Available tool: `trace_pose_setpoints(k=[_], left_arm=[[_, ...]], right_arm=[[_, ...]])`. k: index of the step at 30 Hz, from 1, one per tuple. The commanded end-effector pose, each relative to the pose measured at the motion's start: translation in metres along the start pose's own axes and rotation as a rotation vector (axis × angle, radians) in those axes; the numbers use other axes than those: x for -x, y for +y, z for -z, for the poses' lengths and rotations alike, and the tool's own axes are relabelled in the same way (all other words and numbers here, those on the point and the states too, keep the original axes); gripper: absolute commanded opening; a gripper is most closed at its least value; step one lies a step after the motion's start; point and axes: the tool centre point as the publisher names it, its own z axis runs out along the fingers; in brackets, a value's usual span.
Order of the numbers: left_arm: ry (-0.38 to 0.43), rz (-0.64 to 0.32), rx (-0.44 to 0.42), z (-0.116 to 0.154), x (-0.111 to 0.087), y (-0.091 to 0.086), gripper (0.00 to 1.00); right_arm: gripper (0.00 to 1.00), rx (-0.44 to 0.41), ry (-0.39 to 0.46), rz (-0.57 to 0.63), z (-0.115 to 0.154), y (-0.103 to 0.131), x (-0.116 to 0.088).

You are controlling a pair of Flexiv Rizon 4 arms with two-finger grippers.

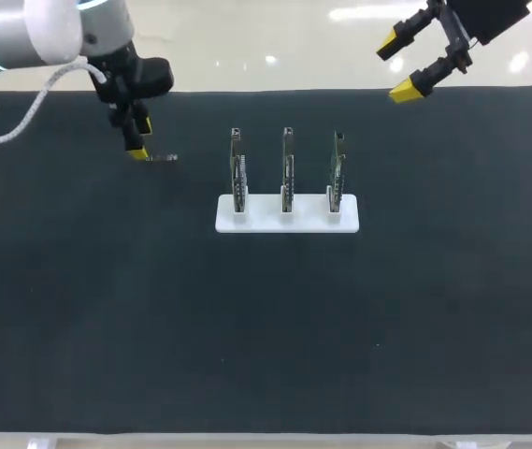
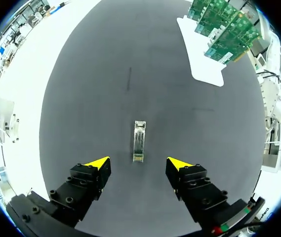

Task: Pick up the optical module with the left hand, and insert it into the network port with the right hand.

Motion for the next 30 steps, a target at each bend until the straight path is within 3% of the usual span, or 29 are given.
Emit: trace_pose_setpoints(k=[1, 30], left_arm=[[0.006, -0.004, -0.108, -0.008, 0.002, 0.010, 1.00], [0.019, 0.006, -0.055, -0.033, 0.005, 0.013, 1.00]], right_arm=[[1.00, -0.001, -0.001, 0.001, 0.000, 0.000, 0.000], [1.00, -0.001, -0.001, 0.001, 0.000, 0.000, 0.000]])
